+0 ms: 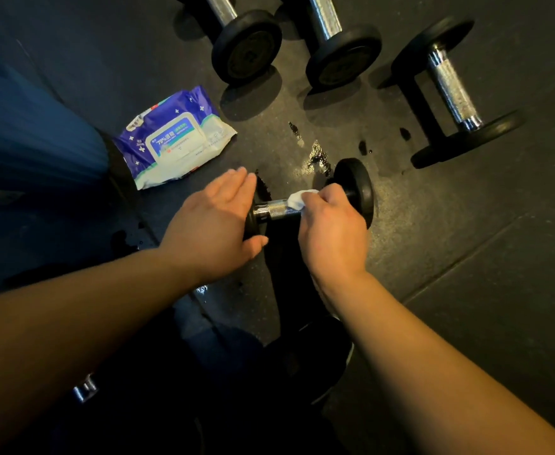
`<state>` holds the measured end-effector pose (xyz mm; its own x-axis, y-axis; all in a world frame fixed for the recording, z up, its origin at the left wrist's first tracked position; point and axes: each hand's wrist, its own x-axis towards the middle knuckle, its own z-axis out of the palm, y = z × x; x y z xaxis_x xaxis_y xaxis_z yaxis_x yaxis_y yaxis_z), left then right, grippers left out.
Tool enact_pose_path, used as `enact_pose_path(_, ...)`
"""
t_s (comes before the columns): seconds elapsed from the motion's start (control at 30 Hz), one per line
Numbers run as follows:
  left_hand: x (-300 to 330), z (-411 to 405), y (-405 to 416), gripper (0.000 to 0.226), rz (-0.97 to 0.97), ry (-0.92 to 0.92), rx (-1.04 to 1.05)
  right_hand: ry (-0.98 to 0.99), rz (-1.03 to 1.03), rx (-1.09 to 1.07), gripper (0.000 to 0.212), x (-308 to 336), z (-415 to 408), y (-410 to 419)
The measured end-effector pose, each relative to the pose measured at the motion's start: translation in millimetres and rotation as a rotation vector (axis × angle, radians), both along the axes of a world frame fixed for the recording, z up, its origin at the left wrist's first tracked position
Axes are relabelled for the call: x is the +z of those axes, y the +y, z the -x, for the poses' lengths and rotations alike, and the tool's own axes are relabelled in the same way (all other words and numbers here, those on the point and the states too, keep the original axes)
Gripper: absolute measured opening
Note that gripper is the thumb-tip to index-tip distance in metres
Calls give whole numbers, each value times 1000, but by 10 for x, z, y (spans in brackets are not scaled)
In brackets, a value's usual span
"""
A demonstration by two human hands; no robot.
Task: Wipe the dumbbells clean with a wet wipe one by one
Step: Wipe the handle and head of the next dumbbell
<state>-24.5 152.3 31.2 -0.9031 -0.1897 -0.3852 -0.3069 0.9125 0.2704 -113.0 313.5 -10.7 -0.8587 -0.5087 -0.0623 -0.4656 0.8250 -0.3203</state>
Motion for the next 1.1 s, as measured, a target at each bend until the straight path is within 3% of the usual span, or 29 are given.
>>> enact_pose_path(0.17,24,-187,95,92,38,-27,-101,-17,20,-80,13,31,-48,92)
enact_pose_path(0.3,62,-338,129,82,55,23,-144,-45,-11,83,14,21,-233,138)
enact_pose_path(0.47,41,-360,90,103,23,-33,-52,-45,14,-98,19,43,-166,216)
enact_pose_path(0.7,8,-456,161,104,-5,-46,-26,-110,-57,188,14,90,-428,82)
enact_pose_path(0.9,1,-518,185,101,-30,-19,-5,-51,-145,-23,20,111,-138,262)
enact_pose_path(1.03,43,-448,215,98,-99,-18,38,-117,-112,93,16,138,-347,160)
enact_pose_path(1.1,29,-373,218,114,-139,-78,32,-135,-95,128,15,132,-452,151)
